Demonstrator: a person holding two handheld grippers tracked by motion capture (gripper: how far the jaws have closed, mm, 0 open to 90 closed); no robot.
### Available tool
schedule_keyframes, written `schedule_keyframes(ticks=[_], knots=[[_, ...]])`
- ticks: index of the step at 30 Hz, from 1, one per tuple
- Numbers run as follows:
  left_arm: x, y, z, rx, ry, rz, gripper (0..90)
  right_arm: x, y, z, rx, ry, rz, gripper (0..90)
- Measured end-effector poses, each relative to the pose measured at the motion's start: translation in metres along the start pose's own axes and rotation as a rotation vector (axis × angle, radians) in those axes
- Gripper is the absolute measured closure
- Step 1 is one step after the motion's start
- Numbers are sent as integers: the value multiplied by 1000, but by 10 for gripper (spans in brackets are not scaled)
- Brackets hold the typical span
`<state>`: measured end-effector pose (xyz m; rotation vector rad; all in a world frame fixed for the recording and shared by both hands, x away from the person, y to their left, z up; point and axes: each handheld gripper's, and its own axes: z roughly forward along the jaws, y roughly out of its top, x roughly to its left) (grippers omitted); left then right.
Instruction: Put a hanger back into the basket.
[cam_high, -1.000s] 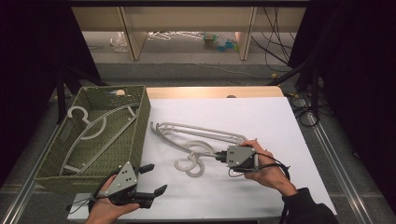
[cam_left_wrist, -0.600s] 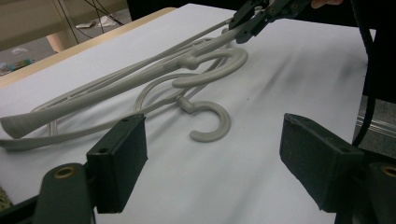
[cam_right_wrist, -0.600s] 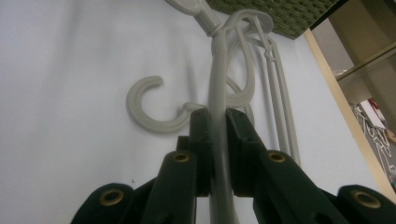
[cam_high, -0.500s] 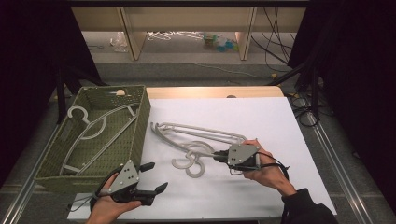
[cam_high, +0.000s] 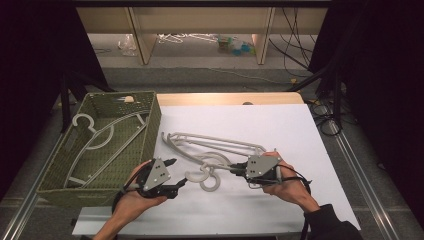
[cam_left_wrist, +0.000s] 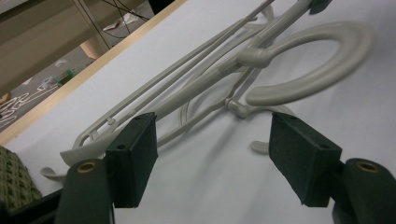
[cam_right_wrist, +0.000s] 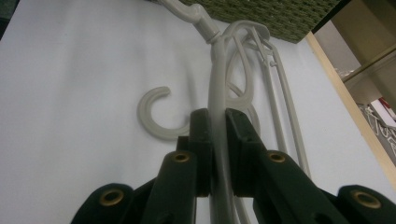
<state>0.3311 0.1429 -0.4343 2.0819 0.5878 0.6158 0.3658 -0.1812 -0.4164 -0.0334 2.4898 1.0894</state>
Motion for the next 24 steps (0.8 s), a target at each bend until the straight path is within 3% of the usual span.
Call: schedule_keyframes(ticks=[2,5,7,13,15,18,24], knots=[[0,2,8,-1,5,-7,338,0,-1,-1,1,2,4,822],[-2,6,14,38,16,41,345,-1,-1,-1,-3,7,10,822],[-2,8,17,52,20,22,345,-1,-1,-2,-2,9,16,821],[2,17,30,93,31,45,350,-3,-3,-2,0,16,31,822],[2,20,37,94,34,32,356,-5,-5,-2,-3,20,40,821],[0,24,44,100,37,69,366,-6,-7,-3,-2,27,48,821],[3,29,53,98,22,105,387,-9,-9,-5,-8,25,55,821]])
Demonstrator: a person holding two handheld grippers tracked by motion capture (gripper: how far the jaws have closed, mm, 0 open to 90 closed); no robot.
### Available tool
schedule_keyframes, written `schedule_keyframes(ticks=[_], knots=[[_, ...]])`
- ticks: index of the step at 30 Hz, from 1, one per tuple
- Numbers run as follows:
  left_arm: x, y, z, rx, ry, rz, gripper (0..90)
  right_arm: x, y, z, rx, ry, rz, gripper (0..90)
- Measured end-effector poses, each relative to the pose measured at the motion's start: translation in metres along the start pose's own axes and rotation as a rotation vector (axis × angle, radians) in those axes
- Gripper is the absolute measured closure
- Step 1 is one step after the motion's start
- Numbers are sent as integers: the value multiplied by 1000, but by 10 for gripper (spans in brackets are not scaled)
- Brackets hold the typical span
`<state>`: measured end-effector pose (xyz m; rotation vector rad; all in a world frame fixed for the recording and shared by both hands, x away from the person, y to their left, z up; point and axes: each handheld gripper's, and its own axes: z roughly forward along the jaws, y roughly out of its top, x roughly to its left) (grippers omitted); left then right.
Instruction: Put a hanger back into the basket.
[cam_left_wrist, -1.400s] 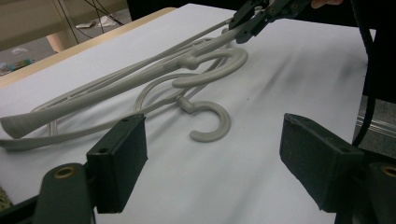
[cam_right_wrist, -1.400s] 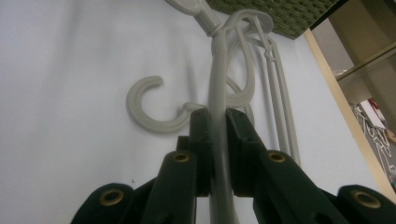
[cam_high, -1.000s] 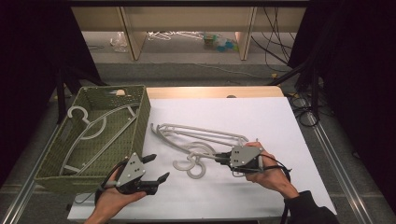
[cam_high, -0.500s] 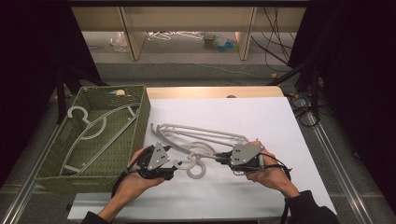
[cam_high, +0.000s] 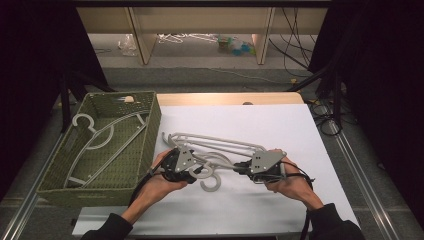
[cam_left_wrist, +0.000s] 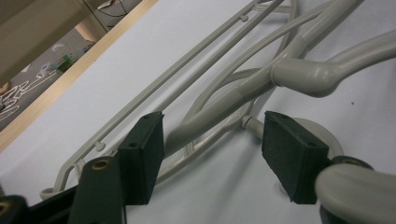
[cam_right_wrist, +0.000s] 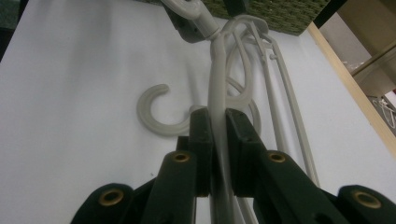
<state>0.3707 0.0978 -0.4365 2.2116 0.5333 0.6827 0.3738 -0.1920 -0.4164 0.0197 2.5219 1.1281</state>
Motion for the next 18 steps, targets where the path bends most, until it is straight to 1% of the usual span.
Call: schedule_keyframes(ticks=[2,3,4,5,6,7,8,10,12,13,14,15,17,18], knots=[[2,1,1,-4,-2,9,394,-1,-1,0,-1,7,6,821],[4,1,1,-4,-11,24,396,-2,-2,0,-3,15,13,821],[5,2,2,-5,-9,35,405,-3,-3,0,-8,11,13,821],[7,2,2,0,-5,47,407,-4,-3,-1,-10,19,20,821],[9,2,4,-6,-3,49,409,-5,-4,-1,-13,21,25,821],[11,2,6,-12,-12,41,416,-6,-5,-1,-17,26,32,821],[12,2,8,-11,-17,45,419,-7,-6,-1,-19,29,40,821],[13,4,12,6,-22,86,423,-9,-7,-1,-26,34,48,821],[11,6,16,13,-34,105,422,-10,-8,0,-30,38,59,821],[11,8,19,18,-32,122,422,-10,-9,0,-28,43,65,821],[10,10,21,23,-30,135,426,-11,-9,0,-33,39,67,821],[10,11,23,25,-35,139,442,-11,-9,0,-33,46,73,821],[9,14,27,31,-42,168,484,-12,-10,1,-36,43,72,821],[9,15,29,35,-44,181,516,-12,-10,1,-35,49,76,821]])
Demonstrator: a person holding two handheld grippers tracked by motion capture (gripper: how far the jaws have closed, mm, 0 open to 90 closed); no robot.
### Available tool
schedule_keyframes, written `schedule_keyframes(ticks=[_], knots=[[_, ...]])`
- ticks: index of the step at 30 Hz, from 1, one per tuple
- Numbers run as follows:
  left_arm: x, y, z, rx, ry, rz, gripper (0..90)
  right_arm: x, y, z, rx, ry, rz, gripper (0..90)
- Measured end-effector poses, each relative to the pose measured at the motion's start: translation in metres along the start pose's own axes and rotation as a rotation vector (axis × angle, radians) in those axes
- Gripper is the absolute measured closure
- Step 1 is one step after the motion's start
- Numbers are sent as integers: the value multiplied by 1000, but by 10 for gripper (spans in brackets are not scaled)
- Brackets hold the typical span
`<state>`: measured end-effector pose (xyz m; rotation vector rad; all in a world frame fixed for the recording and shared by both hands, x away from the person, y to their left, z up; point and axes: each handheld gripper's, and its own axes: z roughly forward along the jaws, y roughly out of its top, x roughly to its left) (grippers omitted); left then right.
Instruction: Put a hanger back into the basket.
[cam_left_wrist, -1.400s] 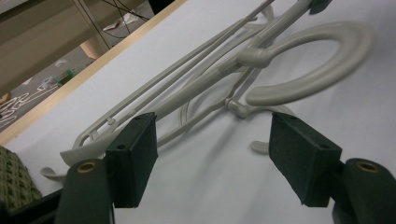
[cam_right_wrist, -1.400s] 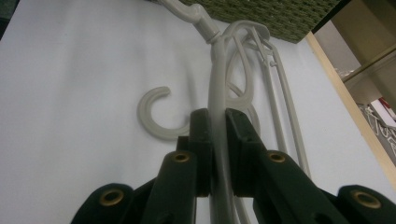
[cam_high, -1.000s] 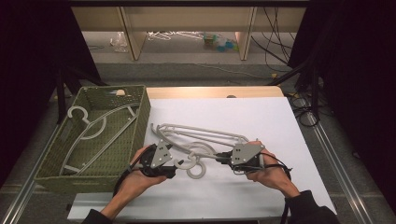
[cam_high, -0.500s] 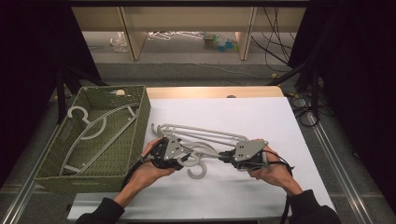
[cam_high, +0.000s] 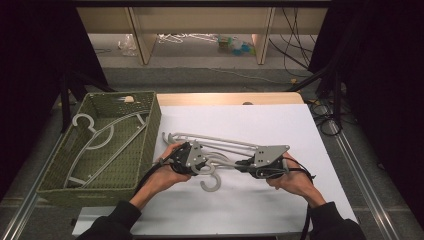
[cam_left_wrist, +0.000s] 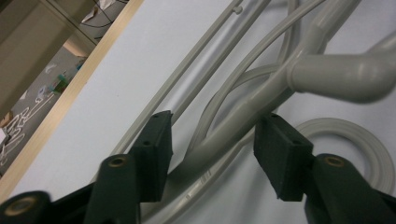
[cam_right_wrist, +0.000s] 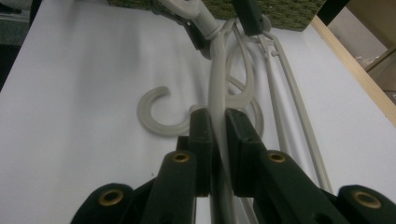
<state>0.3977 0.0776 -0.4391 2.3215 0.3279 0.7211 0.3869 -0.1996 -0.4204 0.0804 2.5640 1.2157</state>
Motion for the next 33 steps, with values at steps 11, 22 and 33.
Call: schedule_keyframes(ticks=[11,22,33], knots=[[6,13,6,45,10,176,670,-6,-2,4,48,-148,17,716],[26,33,9,53,62,217,741,-18,3,-20,-137,-430,233,383],[62,46,-4,6,114,100,779,-18,4,-26,-175,-396,293,357]])
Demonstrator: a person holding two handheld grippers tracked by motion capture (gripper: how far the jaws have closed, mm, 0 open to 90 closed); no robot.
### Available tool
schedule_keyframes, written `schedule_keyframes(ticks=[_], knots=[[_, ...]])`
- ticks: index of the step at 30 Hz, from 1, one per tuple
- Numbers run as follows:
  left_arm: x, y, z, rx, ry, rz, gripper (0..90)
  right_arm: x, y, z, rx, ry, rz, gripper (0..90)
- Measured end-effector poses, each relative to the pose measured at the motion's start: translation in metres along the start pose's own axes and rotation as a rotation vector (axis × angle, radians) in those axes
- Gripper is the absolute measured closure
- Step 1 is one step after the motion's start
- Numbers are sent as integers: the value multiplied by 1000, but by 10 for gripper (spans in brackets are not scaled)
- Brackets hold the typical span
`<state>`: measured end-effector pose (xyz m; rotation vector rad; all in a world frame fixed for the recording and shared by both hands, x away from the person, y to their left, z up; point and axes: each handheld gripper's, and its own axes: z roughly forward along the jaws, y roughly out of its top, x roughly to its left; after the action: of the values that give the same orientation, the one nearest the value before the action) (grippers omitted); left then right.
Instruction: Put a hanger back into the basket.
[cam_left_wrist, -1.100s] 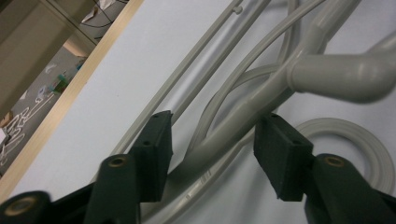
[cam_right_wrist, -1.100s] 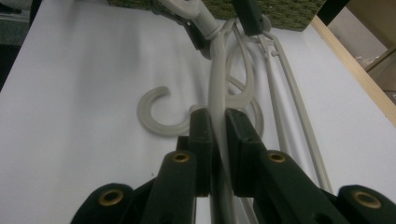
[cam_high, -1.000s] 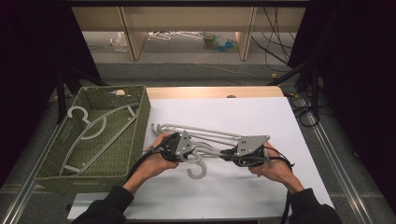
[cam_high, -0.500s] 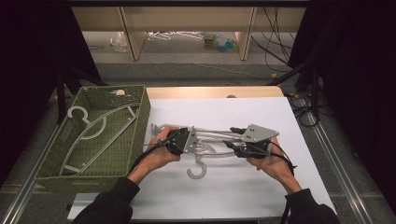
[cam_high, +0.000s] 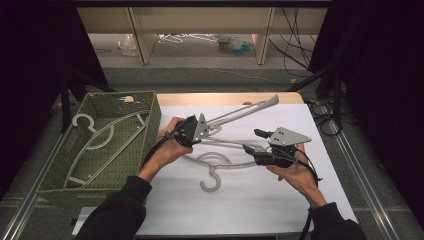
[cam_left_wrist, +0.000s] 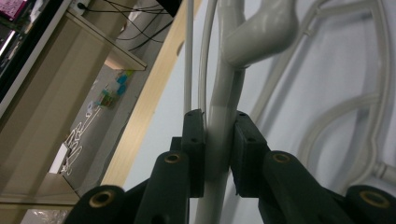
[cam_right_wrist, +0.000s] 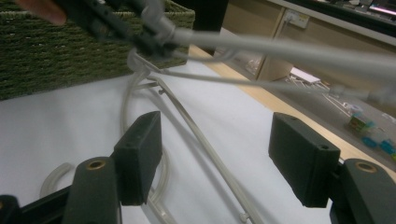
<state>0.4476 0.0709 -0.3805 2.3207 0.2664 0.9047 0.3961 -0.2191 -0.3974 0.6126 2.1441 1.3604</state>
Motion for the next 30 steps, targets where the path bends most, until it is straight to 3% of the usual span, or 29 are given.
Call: schedule_keyframes(ticks=[2,3,6,8,9,13,17,24,26,28,29,30], knots=[[9,1,-4,-16,7,-52,788,0,0,0,8,9,4,353],[14,1,-5,-25,0,-97,787,0,0,0,9,13,5,352],[23,0,-10,-14,6,-128,788,1,0,0,6,17,12,351],[27,-2,-12,-24,-20,-200,788,0,-1,1,6,11,7,350],[29,-3,-14,-34,-47,-256,789,1,-2,1,12,14,11,350],[27,-6,-15,-53,-110,-376,788,1,-5,1,23,26,25,347],[24,-5,-23,-84,-180,-470,788,4,-9,-1,38,40,32,343],[16,-8,-48,-160,-277,-589,788,8,-17,-6,49,53,59,319],[14,-11,-59,-175,-301,-612,788,11,-20,-9,45,59,60,313],[16,-15,-68,-203,-311,-594,788,14,-22,-12,54,69,63,299],[16,-16,-71,-206,-310,-602,788,15,-23,-14,71,68,56,288],[13,-18,-78,-201,-327,-635,788,16,-23,-16,78,67,53,288]])
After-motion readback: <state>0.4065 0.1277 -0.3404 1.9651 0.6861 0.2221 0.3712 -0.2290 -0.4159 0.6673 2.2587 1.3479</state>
